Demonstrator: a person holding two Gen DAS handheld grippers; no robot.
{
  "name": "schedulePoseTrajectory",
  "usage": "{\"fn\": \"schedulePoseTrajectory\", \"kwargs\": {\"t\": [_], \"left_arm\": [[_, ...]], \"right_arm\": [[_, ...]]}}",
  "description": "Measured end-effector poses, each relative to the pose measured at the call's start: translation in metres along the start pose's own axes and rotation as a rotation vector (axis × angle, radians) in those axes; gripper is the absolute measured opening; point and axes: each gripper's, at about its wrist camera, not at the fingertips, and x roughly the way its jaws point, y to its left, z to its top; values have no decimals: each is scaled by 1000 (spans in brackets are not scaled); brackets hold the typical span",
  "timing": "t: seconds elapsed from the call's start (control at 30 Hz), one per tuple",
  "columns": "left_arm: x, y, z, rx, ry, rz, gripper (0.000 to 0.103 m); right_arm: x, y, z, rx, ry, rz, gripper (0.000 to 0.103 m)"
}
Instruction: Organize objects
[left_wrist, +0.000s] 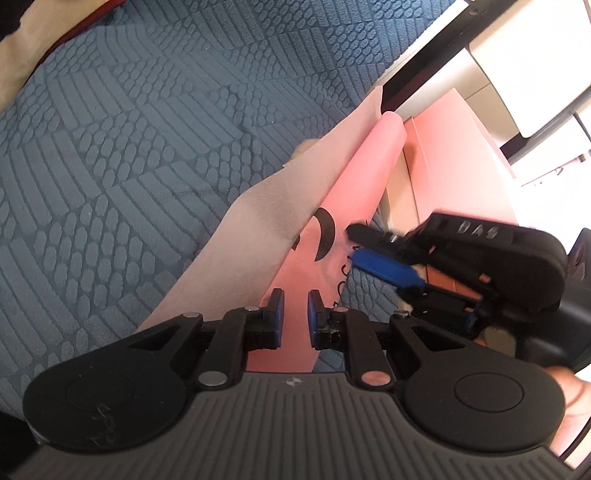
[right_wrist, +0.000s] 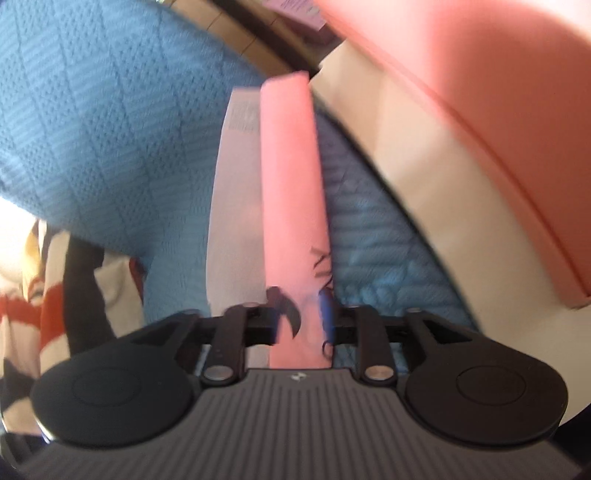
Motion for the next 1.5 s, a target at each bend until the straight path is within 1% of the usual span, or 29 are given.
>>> {"fn": "schedulePoseTrajectory", "kwargs": {"t": [0.03, 0.1, 0.3, 0.43, 0.6, 0.77, 0.87, 0.9, 0.93, 1.03, 1.1, 1.17, 1.23, 1.37, 1.43, 1.47, 1.5], "left_arm": [[0, 0, 0, 4, 0, 2, 17], [1, -1, -1, 11, 0, 6, 17], [-2, -3, -4, 33, -5, 20, 17], [-5, -2, -6, 29, -9, 23, 17], [-8, 1, -9, 15, -13, 21, 17], [-10, 3, -10, 7, -24, 39, 17], [-12, 6, -11, -5, -26, 44, 17], [-13, 6, -12, -7, -26, 43, 17], [-14, 6, -13, -9, -27, 42, 17], [-16, 7, -14, -9, -28, 46, 17], [-17, 6, -15, -7, -29, 47, 17], [-11, -3, -11, 5, -30, 49, 17], [-10, -8, -12, 29, -32, 55, 17], [-11, -20, -13, 97, -15, 65, 17], [-12, -25, -13, 122, -8, 35, 18], [-8, -26, -6, 136, -3, 21, 18], [-10, -28, -8, 155, 1, 12, 26]], "right_arm": [[-2, -1, 1, 7, -15, -12, 46], [-1, -2, 2, 4, -37, -26, 46], [7, -1, 4, 1, -45, 9, 45], [13, -1, 3, 12, -17, 56, 45], [12, -2, 2, 28, 3, 74, 45], [17, -3, -6, 71, 67, 137, 44], [19, -8, -11, 125, 96, 167, 35], [18, -7, -13, 121, 99, 161, 29], [17, -6, -14, 110, 96, 148, 20], [12, -5, -15, 95, 73, 121, 10], [8, -3, -13, 73, 65, 99, 8], [5, 1, -12, 29, 43, 78, 6], [2, 5, -12, -13, 27, 59, 6], [1, 5, -9, -35, 22, 35, 6], [-1, 6, -8, -41, 21, 30, 6], [-1, 7, -8, -46, 21, 26, 6], [-2, 8, -7, -53, 22, 19, 6]]}}
